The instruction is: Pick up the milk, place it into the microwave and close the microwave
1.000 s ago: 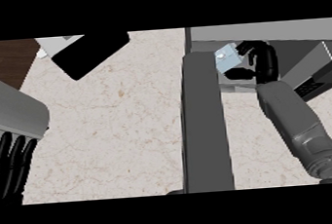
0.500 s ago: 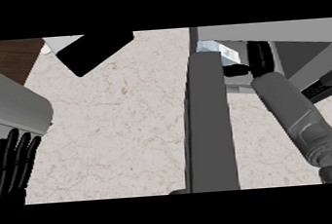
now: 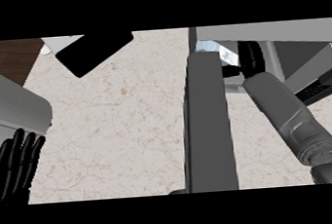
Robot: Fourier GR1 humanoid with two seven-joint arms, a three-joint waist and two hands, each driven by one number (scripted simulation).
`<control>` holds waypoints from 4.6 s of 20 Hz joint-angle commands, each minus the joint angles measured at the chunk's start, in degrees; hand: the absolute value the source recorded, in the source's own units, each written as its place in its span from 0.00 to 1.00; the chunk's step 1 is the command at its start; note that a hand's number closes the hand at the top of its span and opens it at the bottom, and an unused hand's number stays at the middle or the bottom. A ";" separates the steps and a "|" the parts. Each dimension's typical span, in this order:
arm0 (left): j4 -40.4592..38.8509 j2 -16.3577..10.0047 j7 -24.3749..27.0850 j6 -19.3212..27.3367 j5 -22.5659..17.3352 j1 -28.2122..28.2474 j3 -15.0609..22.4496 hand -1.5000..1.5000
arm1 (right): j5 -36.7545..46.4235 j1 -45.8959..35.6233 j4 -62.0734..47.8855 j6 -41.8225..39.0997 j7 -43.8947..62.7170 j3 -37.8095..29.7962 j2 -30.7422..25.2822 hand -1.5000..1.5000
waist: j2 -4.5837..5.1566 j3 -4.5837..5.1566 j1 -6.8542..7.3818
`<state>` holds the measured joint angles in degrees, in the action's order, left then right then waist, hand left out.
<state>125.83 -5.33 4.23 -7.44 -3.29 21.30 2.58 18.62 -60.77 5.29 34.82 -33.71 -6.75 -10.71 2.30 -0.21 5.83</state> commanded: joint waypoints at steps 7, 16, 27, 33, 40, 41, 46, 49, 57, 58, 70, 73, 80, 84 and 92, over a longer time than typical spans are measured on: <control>1.75 0.51 0.38 -0.31 2.17 2.88 2.31 0.00 | -2.60 -0.13 0.87 2.05 -0.74 -3.42 -2.46 0.00 | -0.30 0.00 -0.41; 2.93 2.88 -1.03 1.44 4.49 2.81 5.69 0.00 | -3.75 1.19 2.24 3.49 -4.87 -5.27 -3.32 0.00 | -0.72 0.03 -1.74; 5.65 2.35 -1.30 1.31 5.86 5.89 5.99 0.00 | -8.09 5.79 2.79 -11.80 -11.35 -9.45 -7.82 0.00 | -1.13 0.03 -2.60; 4.93 4.35 -1.68 2.60 7.70 5.79 9.14 0.00 | -10.41 7.14 3.34 -17.48 -11.44 -11.20 -6.40 0.00 | -1.57 0.09 -3.75; 3.05 2.80 2.32 0.37 5.62 8.46 7.32 0.00 | -11.09 13.34 4.67 -27.77 -15.26 -10.50 -5.30 0.00 | -2.15 0.18 -4.90; 3.39 4.47 0.13 2.60 7.62 5.63 8.56 0.00 | -11.23 11.88 4.86 -26.72 -13.59 -10.51 -3.81 0.00 | -2.01 0.16 -4.84; 4.50 4.41 -2.29 3.02 6.91 5.05 7.90 0.00 | -11.14 18.03 5.13 -25.01 -14.84 -9.93 -1.26 0.00 | -2.25 0.18 -5.51; 1.28 5.28 -0.85 4.97 9.37 3.27 10.65 0.00 | -11.66 19.98 6.13 -30.03 -14.56 -9.75 -2.90 0.00 | -2.27 0.19 -5.86; 5.05 1.76 -1.75 -0.35 4.40 7.78 9.01 0.00 | -14.28 27.00 9.43 -35.37 -17.74 -9.98 0.92 0.00 | -2.37 0.22 -5.52; 3.22 1.77 0.61 -0.99 3.21 7.91 8.27 0.00 | -14.78 28.38 10.60 -32.45 -17.45 -9.96 4.25 0.00 | -2.53 0.26 -5.85; -4.36 -0.34 -0.91 -5.63 7.12 -0.30 14.27 1.00 | -15.51 47.15 20.49 -48.95 -27.50 -5.73 2.23 0.00 | -2.60 0.29 -6.57; -7.57 1.73 -2.57 -5.58 5.99 -3.61 16.03 1.00 | -17.11 51.72 24.63 -51.16 -28.09 -5.69 1.38 0.00 | -2.56 0.29 -6.81; -15.40 4.24 -4.33 -4.79 12.40 -12.38 20.84 1.00 | -20.22 61.93 38.05 -53.47 -23.93 -3.27 1.31 0.00 | -2.53 0.32 -7.30; -19.98 3.67 -7.30 -8.59 12.03 -18.34 21.96 1.00 | -21.67 64.92 38.97 -54.61 -26.19 -3.36 -0.15 0.00 | -2.34 0.21 -6.72; -36.28 5.29 -2.73 -5.43 14.73 -26.79 29.62 1.00 | -26.30 73.25 52.05 -57.58 -21.33 -2.58 -3.79 0.00 | -2.30 0.26 -6.95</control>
<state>97.38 -0.49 -2.29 -16.90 8.32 -2.45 27.15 -5.73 8.42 53.98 -16.30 -52.29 -9.18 -12.78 -0.14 0.05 -1.24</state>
